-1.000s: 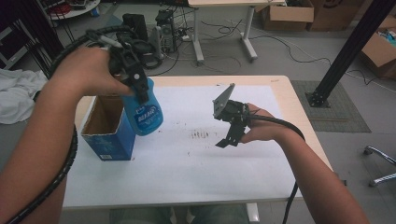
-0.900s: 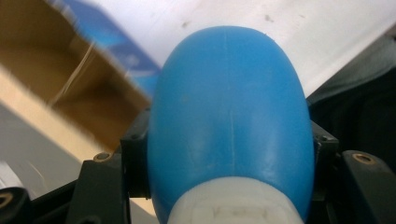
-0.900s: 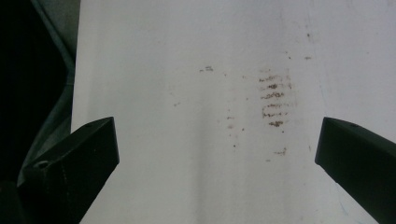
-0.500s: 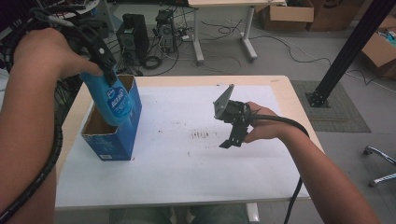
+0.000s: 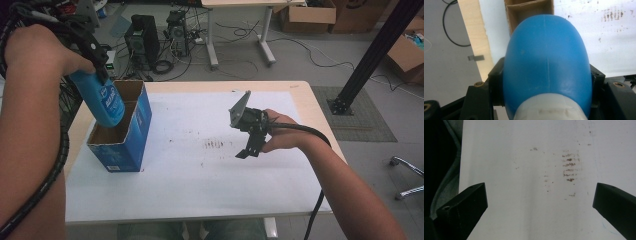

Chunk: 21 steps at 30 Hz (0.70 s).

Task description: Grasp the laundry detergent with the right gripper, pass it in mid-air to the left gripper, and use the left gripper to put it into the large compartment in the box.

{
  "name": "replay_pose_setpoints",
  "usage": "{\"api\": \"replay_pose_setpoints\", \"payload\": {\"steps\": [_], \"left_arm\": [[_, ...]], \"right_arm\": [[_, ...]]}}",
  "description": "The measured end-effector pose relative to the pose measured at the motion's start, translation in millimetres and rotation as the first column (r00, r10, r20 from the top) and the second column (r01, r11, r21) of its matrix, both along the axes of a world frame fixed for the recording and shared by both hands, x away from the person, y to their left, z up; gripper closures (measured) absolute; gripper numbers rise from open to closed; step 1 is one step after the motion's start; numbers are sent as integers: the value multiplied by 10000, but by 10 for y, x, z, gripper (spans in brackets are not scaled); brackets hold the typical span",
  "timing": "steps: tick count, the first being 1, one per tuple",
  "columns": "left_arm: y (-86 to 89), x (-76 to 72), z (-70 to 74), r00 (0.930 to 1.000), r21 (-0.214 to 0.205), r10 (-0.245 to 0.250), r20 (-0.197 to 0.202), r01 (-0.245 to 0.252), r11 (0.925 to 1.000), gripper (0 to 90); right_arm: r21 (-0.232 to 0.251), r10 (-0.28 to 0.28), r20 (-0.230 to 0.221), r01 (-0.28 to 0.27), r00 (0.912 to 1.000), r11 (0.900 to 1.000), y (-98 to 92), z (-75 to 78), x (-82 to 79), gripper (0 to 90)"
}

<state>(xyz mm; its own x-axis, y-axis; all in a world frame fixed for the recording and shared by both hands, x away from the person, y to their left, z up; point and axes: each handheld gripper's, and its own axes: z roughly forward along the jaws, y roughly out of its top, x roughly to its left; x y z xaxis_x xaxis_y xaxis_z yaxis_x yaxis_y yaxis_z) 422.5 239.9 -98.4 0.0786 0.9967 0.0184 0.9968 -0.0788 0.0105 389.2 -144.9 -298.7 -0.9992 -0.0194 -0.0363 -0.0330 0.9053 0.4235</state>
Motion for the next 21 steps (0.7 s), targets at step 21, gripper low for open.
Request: {"api": "replay_pose_setpoints", "payload": {"steps": [21], "left_arm": [[114, 119, -1002, 9987, -57, -86, -497, 83, 9999, 382]], "right_arm": [[-93, -144, -89, 143, 9999, 9999, -26, -72, -31, 0]]}}
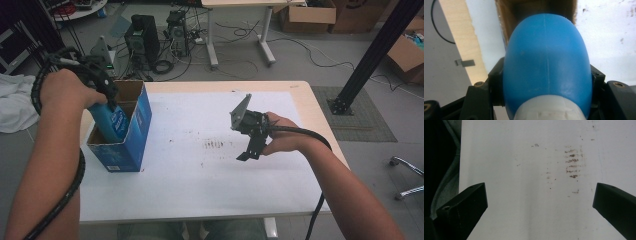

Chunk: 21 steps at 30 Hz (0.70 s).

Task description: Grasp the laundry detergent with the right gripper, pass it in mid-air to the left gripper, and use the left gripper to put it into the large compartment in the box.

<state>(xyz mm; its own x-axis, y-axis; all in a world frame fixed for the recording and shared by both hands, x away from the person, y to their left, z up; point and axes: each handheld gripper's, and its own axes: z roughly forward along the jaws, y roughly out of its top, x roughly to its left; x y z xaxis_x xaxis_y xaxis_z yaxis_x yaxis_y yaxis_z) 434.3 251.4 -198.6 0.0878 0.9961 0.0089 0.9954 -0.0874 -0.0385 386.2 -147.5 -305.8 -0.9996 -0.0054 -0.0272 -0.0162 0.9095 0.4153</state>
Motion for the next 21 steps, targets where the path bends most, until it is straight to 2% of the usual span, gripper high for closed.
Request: {"api": "replay_pose_setpoints", "payload": {"steps": [2, 9, 21], "left_arm": [[5, 11, -118, 9999, 17, 47, -137, -47, 10000, 382], [27, 36, -395, 9997, 104, 180, -166, -178, 9998, 382], [8, 88, -692, 9997, 140, 96, -203, -93, 9999, 382]], "right_arm": [[-58, -5, -2, 5, 10000, 10000, -5, -7, -7, 0], [-13, -113, 1, 113, 9999, 9999, -57, -10, -16, 0], [-18, -177, -93, 177, 9998, 9998, -62, -54, -15, 0]]}}
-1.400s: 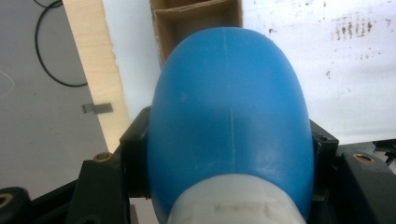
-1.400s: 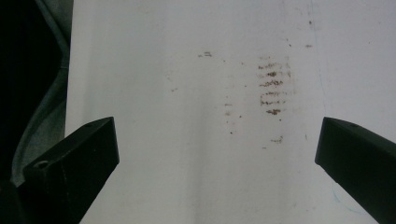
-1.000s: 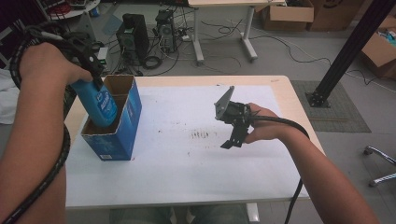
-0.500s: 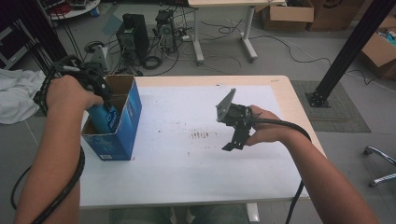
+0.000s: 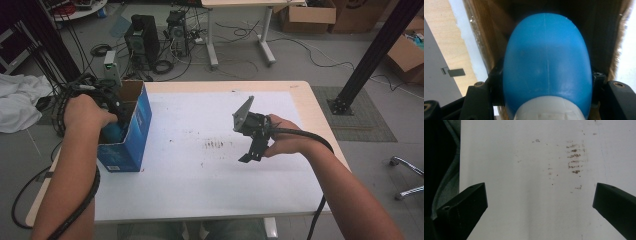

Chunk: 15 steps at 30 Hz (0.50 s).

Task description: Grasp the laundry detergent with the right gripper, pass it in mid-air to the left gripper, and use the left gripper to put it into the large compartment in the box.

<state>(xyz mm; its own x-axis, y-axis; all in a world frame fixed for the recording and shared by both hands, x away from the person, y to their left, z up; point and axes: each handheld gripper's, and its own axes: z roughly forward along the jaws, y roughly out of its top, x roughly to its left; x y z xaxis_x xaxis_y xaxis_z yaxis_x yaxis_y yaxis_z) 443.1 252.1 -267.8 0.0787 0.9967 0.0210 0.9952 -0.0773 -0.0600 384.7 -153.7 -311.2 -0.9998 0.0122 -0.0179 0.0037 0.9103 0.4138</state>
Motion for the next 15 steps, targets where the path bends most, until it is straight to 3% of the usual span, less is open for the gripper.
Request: {"api": "replay_pose_setpoints", "payload": {"steps": [12, 15], "left_arm": [[2, 26, -177, 9999, 4, -73, -140, 73, 10000, 382], [22, 5, -187, 9999, -94, -75, 103, 76, 9999, 382]], "right_arm": [[171, -57, -159, 60, 9999, 9998, -28, -25, -17, 0], [147, -60, -181, 63, 9998, 9999, -27, -36, -13, 0]]}}
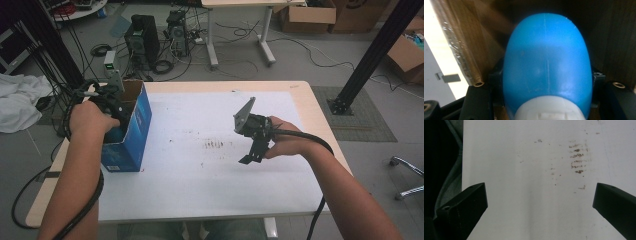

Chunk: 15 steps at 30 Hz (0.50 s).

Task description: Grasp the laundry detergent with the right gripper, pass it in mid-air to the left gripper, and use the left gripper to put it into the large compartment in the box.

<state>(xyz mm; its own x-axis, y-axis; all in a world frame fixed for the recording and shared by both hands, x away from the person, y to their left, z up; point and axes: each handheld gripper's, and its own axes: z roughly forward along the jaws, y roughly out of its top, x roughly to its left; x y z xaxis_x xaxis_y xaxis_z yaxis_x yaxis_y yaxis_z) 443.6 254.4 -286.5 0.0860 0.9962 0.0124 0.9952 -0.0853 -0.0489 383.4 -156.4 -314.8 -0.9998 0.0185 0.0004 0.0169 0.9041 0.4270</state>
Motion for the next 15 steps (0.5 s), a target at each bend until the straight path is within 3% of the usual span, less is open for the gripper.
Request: {"api": "replay_pose_setpoints", "payload": {"steps": [15], "left_arm": [[4, -7, -8, 9996, -113, 257, 112, -256, 9996, 379]], "right_arm": [[-38, 19, 5, -19, 10000, 10000, 43, 12, 10, 0]]}}
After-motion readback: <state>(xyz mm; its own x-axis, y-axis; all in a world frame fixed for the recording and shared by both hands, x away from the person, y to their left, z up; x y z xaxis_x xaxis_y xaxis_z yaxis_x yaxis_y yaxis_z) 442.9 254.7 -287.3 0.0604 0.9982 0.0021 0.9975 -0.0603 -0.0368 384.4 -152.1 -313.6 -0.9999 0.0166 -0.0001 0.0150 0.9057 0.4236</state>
